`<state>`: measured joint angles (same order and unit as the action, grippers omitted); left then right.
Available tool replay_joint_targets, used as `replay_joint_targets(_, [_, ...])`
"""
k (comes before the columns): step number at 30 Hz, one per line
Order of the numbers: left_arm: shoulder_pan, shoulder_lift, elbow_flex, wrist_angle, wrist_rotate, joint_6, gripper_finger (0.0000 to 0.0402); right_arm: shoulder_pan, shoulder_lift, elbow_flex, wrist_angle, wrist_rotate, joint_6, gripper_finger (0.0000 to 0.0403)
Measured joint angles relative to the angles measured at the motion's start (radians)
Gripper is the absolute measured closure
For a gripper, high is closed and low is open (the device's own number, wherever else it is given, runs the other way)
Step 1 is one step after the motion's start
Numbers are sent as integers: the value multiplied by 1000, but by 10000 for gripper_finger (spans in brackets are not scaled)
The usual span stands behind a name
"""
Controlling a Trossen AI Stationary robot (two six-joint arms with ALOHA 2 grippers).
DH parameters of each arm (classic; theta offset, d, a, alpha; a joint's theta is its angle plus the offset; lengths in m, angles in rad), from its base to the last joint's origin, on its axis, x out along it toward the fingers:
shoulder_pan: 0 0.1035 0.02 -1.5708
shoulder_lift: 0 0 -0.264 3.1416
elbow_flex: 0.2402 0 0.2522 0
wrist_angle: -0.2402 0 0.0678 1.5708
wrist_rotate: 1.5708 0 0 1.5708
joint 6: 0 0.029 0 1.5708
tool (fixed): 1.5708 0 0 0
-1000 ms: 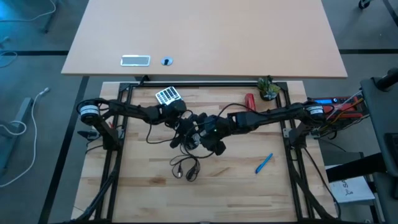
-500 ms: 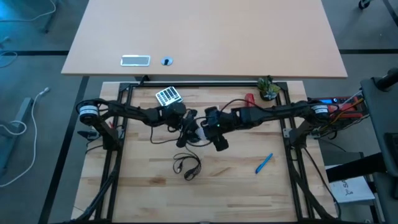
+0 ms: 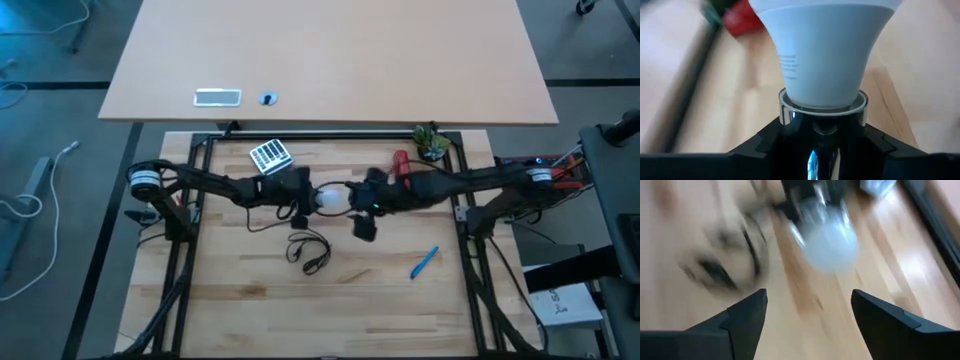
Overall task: Screw lightbulb
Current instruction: Remove the white lightbulb from the silver lamp
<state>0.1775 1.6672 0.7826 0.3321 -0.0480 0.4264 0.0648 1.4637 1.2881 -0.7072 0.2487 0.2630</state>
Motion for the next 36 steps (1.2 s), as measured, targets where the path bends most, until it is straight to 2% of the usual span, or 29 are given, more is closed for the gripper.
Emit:
replay_joint_targets(3, [-16, -16, 3, 59, -97, 49, 244, 62, -42, -36, -63, 115, 112, 123])
replay_joint_targets(5, [-15, -14, -13, 41, -124, 74, 244, 118, -68, -55, -32, 192, 176, 130])
replay_joint_targets(7, [-12, -5, -24, 15, -134, 87, 244, 170, -108, -81, -34, 265, 239, 137])
replay_joint_targets(12, [-17, -13, -32, 97, -126, 121, 244, 291, -135, -178, 37, 502, 352, 156])
replay_joint_targets(17, [-33, -12, -36, 163, -128, 206, 244, 389, -120, -320, 224, 721, 411, 174])
replay_joint_targets(21, [-55, -8, -52, 166, -119, 246, 244, 393, -99, -376, 297, 746, 479, 187])
replay_joint_targets(24, [-70, -8, -76, 187, -123, 250, 244, 378, -89, -378, 300, 748, 470, 194])
replay_joint_targets(31, [-83, -8, -128, 296, -154, 248, 244, 359, -88, -336, 298, 747, 375, 199])
replay_joint_targets(36, [-98, -6, -155, 307, -198, 245, 244, 344, -79, -308, 300, 740, 297, 203])
